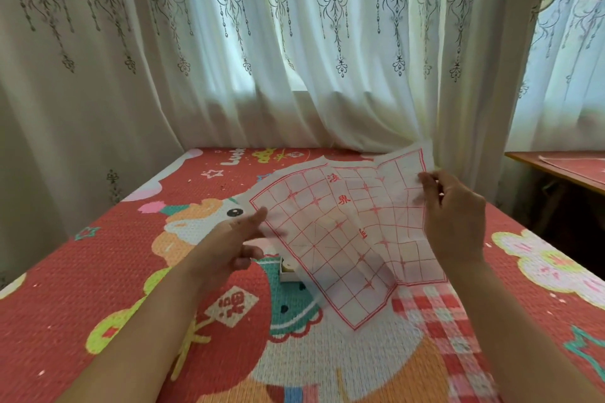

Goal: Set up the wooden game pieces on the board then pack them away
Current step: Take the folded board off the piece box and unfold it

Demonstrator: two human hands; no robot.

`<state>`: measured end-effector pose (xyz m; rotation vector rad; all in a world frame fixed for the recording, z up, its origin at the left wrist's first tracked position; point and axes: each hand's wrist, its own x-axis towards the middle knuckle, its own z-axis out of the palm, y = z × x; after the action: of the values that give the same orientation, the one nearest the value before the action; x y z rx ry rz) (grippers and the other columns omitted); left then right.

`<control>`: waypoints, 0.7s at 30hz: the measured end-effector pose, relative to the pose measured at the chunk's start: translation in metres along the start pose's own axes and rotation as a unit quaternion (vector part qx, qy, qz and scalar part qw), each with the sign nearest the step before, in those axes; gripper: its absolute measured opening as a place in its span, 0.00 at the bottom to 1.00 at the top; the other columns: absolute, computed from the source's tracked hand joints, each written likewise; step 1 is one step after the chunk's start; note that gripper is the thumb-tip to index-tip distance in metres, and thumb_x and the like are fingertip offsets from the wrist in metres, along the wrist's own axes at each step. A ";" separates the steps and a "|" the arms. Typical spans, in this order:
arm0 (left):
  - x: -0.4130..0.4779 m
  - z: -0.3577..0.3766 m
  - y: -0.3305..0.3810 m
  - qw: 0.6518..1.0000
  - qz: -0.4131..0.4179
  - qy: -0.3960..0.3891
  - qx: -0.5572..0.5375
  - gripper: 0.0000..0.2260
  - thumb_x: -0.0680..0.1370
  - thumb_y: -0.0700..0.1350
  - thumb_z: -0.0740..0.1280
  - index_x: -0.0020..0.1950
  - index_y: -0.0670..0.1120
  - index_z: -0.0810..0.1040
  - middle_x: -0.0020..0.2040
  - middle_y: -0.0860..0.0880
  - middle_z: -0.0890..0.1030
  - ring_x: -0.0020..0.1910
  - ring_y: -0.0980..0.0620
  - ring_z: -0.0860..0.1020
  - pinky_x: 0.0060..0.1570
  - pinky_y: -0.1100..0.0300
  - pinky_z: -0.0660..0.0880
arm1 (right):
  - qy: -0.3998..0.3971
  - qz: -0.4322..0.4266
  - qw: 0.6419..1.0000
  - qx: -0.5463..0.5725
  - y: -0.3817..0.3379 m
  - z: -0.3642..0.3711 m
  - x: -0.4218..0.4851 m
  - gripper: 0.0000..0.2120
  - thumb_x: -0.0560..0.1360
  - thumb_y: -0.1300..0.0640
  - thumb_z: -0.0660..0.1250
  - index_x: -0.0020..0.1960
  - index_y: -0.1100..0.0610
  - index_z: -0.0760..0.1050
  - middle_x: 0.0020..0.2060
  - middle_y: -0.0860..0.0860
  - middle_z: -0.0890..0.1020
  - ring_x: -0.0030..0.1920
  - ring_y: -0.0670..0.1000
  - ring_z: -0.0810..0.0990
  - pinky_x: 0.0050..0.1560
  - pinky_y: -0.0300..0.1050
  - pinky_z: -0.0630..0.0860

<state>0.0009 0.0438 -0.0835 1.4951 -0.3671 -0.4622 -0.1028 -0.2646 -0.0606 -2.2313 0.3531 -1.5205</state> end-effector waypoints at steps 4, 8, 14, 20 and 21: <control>-0.002 0.009 -0.007 0.997 -0.033 -0.044 0.051 0.16 0.74 0.49 0.73 0.57 0.40 0.81 0.55 0.44 0.84 0.27 0.56 0.74 0.20 0.69 0.63 | -0.026 0.013 1.000 -0.001 0.004 0.006 -0.003 0.15 0.81 0.48 0.58 0.49 0.56 0.79 0.31 0.50 0.81 0.30 0.52 0.80 0.32 0.52 0.79; 0.004 0.010 -0.010 1.000 -0.016 0.009 -0.020 0.11 0.77 0.44 0.70 0.57 0.39 0.81 0.52 0.43 0.84 0.26 0.54 0.74 0.19 0.68 0.64 | -0.056 0.037 0.998 0.008 0.004 0.005 -0.004 0.14 0.81 0.49 0.59 0.49 0.56 0.80 0.30 0.49 0.81 0.31 0.50 0.80 0.34 0.52 0.79; 0.009 0.003 -0.002 0.987 0.043 0.140 -0.067 0.07 0.79 0.44 0.68 0.53 0.42 0.80 0.45 0.45 0.85 0.23 0.54 0.75 0.20 0.66 0.69 | -0.093 0.079 0.990 0.071 0.003 0.000 0.002 0.14 0.80 0.47 0.60 0.46 0.54 0.80 0.27 0.47 0.80 0.29 0.45 0.79 0.36 0.42 0.75; 0.003 0.000 0.003 0.973 0.128 0.193 -0.024 0.06 0.80 0.47 0.66 0.51 0.45 0.79 0.40 0.46 0.86 0.27 0.53 0.80 0.26 0.64 0.76 | -0.131 0.073 0.985 0.080 0.005 0.005 -0.001 0.15 0.79 0.46 0.61 0.45 0.55 0.80 0.27 0.48 0.80 0.25 0.39 0.76 0.32 0.38 0.68; 0.003 -0.001 0.002 0.971 0.134 0.199 -0.015 0.07 0.80 0.47 0.66 0.51 0.44 0.79 0.39 0.46 0.86 0.28 0.53 0.81 0.27 0.64 0.76 | -0.139 0.075 0.984 0.085 0.005 0.006 -0.003 0.15 0.79 0.47 0.61 0.46 0.56 0.80 0.28 0.49 0.80 0.26 0.39 0.76 0.32 0.39 0.69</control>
<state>0.0040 0.0434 -0.0819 1.4419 -0.2369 0.0489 -0.0985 -0.2668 -0.0670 -2.1874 0.2865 -1.1016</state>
